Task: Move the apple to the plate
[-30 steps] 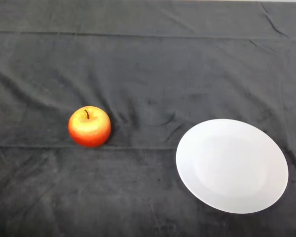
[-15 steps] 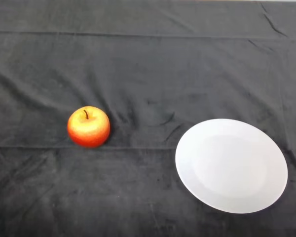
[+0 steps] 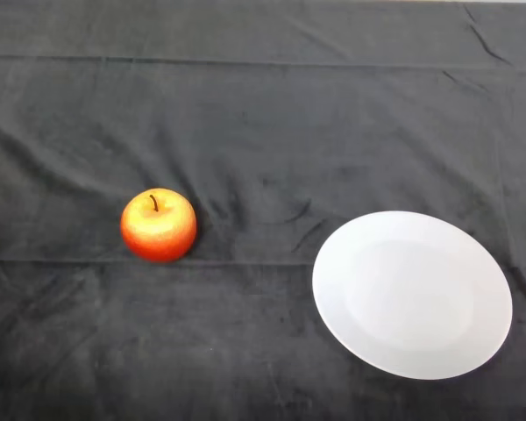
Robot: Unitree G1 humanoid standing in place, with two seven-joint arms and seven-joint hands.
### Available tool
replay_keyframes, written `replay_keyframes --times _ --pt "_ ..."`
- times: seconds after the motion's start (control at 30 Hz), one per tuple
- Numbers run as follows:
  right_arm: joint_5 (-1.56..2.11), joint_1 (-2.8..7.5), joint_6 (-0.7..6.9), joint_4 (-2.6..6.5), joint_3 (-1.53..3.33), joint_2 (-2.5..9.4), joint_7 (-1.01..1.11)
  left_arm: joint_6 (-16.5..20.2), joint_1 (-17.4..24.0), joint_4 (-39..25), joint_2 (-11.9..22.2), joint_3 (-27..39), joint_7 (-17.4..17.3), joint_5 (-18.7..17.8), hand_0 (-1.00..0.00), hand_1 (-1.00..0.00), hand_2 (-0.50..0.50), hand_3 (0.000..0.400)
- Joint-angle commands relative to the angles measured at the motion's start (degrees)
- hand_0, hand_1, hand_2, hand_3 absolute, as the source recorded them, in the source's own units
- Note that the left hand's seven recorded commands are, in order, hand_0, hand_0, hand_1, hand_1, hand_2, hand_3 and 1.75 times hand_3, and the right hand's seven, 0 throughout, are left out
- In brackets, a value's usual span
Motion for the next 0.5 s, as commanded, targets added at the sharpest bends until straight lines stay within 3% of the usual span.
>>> replay_keyframes --times 0.03,0.5 --pt "0.96 -0.81 -0.47 -0.2 -0.2 -1.03 0.05 -1.5 -2.9 -3.4 -0.4 -1.9 -0.8 1.7 0.0 0.0 0.0 0.0" --pt "0.96 -0.75 -0.46 -0.37 -0.16 -0.96 -0.03 -4.3 -3.0 -4.4 -4.6 -8.6 -2.9 9.4 0.0 0.0 0.0 0.0"
